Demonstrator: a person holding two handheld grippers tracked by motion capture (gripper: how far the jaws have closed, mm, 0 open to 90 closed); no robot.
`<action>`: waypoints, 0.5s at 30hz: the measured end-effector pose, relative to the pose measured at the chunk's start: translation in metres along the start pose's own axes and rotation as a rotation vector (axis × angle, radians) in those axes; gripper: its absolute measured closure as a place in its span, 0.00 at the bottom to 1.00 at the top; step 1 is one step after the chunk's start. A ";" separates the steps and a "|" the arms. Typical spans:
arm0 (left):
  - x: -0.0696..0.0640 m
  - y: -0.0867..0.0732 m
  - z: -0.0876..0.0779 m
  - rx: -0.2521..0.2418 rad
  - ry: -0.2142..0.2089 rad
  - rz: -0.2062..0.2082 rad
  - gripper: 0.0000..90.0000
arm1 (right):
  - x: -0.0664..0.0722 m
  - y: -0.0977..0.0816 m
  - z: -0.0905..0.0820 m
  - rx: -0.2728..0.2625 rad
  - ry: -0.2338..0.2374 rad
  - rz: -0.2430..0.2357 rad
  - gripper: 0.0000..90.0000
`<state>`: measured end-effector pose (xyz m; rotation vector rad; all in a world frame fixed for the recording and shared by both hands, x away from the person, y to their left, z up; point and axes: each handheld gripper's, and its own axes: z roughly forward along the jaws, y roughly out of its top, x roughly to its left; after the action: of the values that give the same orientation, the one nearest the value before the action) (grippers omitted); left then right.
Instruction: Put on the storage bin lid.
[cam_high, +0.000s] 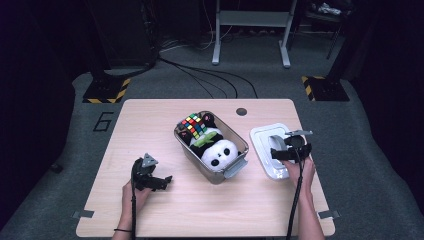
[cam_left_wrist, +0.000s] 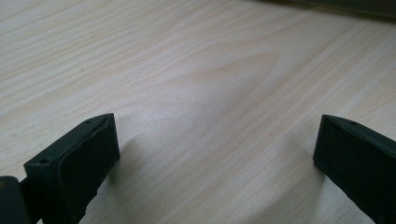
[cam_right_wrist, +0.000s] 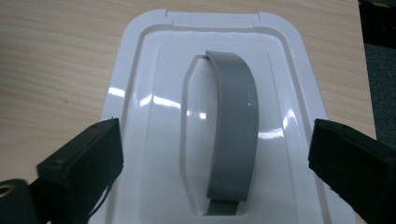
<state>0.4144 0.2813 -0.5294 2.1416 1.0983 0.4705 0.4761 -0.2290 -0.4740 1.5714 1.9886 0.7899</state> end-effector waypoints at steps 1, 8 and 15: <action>0.000 0.000 0.000 0.000 0.000 0.000 0.00 | -0.002 0.002 0.002 0.003 -0.002 0.006 0.13; 0.000 0.000 0.000 -0.001 0.000 0.002 0.00 | -0.007 0.007 0.017 0.032 -0.025 0.017 0.44; 0.000 0.000 0.000 -0.003 0.000 -0.001 0.00 | -0.009 0.009 0.021 0.034 -0.046 0.009 0.73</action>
<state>0.4145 0.2810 -0.5297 2.1381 1.0983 0.4719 0.4987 -0.2337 -0.4823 1.6043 1.9733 0.7199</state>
